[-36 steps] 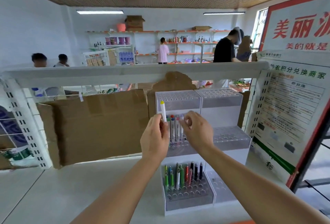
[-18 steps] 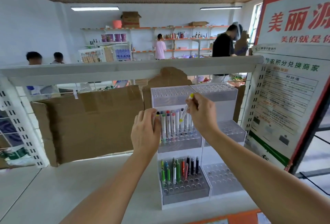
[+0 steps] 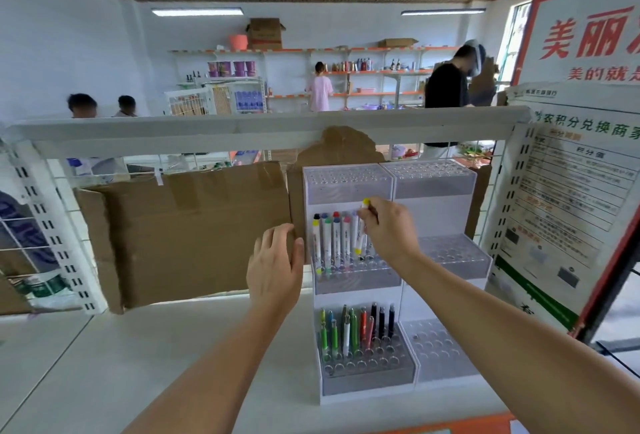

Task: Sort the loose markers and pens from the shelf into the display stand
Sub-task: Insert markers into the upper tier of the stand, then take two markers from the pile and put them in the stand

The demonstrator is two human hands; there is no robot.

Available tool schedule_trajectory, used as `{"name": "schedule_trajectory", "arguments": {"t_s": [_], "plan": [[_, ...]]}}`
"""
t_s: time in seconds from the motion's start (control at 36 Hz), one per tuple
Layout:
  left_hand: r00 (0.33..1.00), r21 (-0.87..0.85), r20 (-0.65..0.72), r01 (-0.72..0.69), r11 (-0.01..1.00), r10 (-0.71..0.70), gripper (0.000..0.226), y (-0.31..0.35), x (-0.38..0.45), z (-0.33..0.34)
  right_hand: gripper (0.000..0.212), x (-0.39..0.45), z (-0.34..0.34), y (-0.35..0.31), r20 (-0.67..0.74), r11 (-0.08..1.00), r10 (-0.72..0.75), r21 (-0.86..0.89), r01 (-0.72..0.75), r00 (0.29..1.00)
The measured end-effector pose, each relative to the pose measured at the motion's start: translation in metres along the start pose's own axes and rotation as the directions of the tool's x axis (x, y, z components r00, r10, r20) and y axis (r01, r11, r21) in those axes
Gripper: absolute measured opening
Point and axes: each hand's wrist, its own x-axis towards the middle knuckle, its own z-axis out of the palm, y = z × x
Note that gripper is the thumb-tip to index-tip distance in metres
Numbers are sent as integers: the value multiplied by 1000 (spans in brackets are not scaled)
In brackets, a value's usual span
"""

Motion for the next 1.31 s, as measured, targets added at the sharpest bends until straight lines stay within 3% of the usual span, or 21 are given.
{"name": "schedule_trajectory", "arguments": {"t_s": [0.17, 0.33, 0.42, 0.56, 0.67, 0.75, 0.83, 0.94, 1.08, 1.14, 1.22, 1.31], "plan": [[993, 58, 83, 79, 995, -84, 75, -6, -2, 1, 32, -3, 7, -2, 150, 989, 36, -147, -14, 988], [988, 74, 112, 101, 992, -108, 47, -6, -4, -1, 22, -10, 14, 4, 114, 967, 101, -244, -71, 988], [986, 75, 121, 104, 992, -113, 56, -5, -6, -1, 20, -12, 14, 2, 87, 941, 129, -326, -94, 988], [980, 104, 137, 127, 986, -141, 57, -7, -12, -5, 21, -16, 9, 1, 109, 944, 152, -309, -112, 982], [967, 179, 162, 168, 969, -197, 45, -13, -21, -13, 26, -25, 3, 2, -24, 937, -5, -349, -4, 1000], [967, 198, 152, 174, 965, -205, 58, -20, -31, -24, 26, -35, 4, -7, -31, 916, -201, -359, 177, 979], [970, 173, 104, 198, 965, -218, 78, -28, -44, -38, 27, -50, 13, -24, 40, 901, -310, -307, 307, 950], [950, 204, 117, 261, 943, -289, 83, -41, -67, -61, 30, -79, 38, -45, 140, 888, -398, -190, 419, 907], [866, 441, 172, 359, 823, -470, 52, -59, -107, -100, 49, -106, 79, -70, 444, 849, -392, -164, 503, 806], [837, 473, 152, 405, 782, -526, 53, -70, -123, -117, 55, -117, 94, -82, 513, 838, -380, -161, 522, 769], [792, 531, 103, 468, 707, -602, 76, -90, -146, -143, 60, -133, 119, -106, 603, 850, -352, -115, 514, 716], [763, 570, 31, 517, 639, -646, 60, -111, -168, -170, 60, -148, 142, -133, 665, 836, -372, -63, 545, 647]]}}
